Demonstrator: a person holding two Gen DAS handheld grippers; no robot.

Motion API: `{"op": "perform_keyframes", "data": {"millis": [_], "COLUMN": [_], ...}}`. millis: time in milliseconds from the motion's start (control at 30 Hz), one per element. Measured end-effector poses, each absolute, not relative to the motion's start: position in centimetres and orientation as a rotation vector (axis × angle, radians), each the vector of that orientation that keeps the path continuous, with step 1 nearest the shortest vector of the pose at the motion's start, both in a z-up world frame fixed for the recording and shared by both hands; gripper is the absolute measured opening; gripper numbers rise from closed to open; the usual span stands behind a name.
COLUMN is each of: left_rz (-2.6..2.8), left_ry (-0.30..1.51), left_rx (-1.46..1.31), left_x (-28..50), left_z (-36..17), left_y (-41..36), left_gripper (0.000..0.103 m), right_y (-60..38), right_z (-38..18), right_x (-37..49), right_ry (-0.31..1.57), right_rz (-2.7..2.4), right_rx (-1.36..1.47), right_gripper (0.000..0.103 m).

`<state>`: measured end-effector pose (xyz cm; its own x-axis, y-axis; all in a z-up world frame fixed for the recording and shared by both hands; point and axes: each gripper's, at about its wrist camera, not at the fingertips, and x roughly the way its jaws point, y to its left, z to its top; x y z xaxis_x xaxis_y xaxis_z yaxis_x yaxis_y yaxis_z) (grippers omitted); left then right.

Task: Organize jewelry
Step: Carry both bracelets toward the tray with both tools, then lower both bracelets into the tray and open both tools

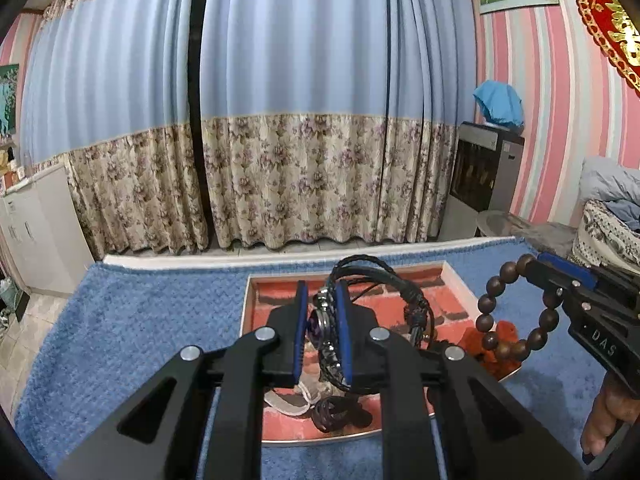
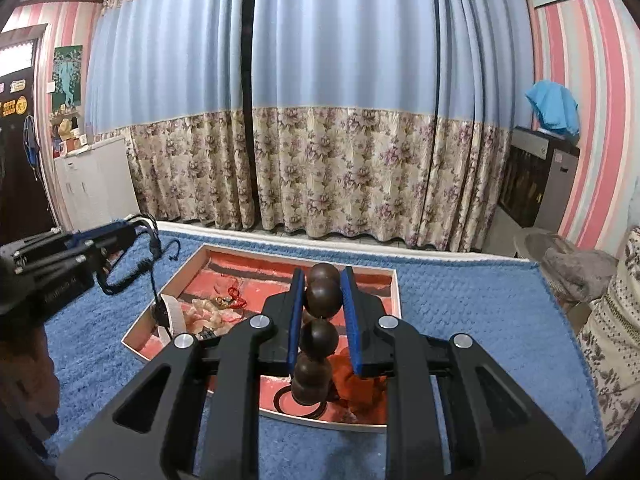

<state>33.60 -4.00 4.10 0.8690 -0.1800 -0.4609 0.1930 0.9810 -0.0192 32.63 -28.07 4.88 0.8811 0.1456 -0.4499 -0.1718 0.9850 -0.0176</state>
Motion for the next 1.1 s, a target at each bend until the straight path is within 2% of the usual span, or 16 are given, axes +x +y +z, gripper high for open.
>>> {"op": "perform_keyframes", "data": {"millis": [567, 1100], "left_rz": [-0.110, -0.114], "left_ry": [0.651, 0.639], "left_rx": [0.038, 0.044], "left_x": [39.4, 39.2], "left_z": [-5.5, -6.9], "left_y": [-3.3, -3.8], "left_gripper": [0.015, 0.018], "right_y": [-27.9, -29.3], "right_z": [-3.9, -7.5], "right_x": [37.8, 39.2], "right_ry": [0.573, 0.625], "right_rz": [0.057, -0.016], "right_rx": [-0.146, -0.171], "right_gripper": [0.020, 0.020]}}
